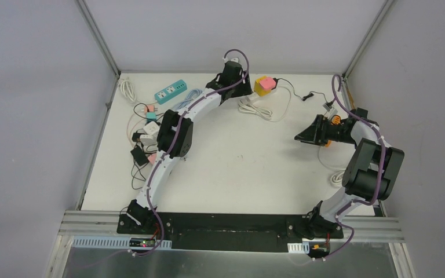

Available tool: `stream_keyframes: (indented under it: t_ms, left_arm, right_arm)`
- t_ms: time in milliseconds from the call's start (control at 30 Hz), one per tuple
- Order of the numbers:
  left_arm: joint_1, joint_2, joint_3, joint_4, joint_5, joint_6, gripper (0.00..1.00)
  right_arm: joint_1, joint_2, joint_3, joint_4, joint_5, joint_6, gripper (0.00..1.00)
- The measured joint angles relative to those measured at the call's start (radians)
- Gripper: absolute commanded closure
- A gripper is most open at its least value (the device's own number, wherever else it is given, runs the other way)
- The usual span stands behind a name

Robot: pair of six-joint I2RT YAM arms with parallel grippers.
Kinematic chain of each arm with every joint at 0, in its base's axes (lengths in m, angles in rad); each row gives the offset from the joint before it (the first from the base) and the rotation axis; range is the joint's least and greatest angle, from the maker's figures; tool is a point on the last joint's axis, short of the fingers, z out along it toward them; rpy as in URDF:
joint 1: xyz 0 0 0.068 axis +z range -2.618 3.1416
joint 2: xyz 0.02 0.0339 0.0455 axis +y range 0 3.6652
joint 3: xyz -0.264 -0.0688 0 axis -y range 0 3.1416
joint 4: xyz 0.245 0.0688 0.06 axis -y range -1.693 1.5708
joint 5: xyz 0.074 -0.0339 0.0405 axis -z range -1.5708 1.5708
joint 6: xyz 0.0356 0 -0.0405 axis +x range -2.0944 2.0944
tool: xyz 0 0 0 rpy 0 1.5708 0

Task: Pull the plug off the socket
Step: Move the socket to the center of the board.

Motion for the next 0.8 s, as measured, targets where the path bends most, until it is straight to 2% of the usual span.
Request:
stream_keyframes:
  t_ms: [367,800]
  left_arm:
    - [-0.008,0.062,0.011,-0.046,0.006,-0.043,0.38]
    - [-0.028,0.059,0.008,-0.068,0.0,-0.039,0.6]
  right_arm:
    - [-0.001,0.001,0.005,-0.039,0.001,-0.027,0.22]
    - [-0.002,0.002,0.012,-0.064,0.001,-0.05,0.22]
